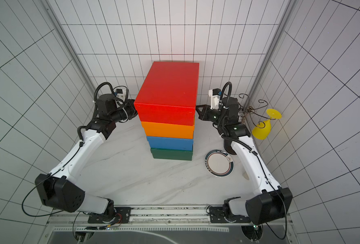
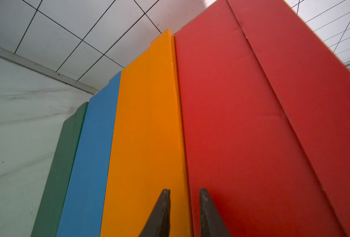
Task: Stack the shoeboxes
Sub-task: Adjust the shoebox.
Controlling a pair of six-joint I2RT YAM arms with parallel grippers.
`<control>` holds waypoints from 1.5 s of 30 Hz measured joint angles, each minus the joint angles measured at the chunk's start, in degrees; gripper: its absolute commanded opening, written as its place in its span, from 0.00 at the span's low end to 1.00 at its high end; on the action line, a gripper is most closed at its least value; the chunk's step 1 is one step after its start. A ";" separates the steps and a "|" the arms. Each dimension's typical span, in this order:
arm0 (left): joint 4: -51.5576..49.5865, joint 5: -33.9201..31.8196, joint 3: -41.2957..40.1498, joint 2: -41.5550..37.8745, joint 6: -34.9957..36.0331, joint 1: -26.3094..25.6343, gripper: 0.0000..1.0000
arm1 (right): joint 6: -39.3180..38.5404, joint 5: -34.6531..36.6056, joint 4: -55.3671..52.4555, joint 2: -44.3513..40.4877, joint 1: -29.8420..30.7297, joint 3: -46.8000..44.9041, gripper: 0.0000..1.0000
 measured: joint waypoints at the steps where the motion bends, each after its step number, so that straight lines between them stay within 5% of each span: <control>1: -0.02 0.00 0.00 0.00 0.00 -0.02 0.26 | -0.02 0.09 0.00 -0.02 -0.02 0.17 0.07; 22: -3.02 -0.24 0.15 -3.85 0.13 -0.04 0.26 | -1.31 2.29 -1.16 11.85 -1.42 14.67 0.06; 45: -3.72 -3.52 1.18 -4.39 1.18 -3.15 0.27 | -1.51 2.19 -1.62 12.44 -2.89 15.76 0.06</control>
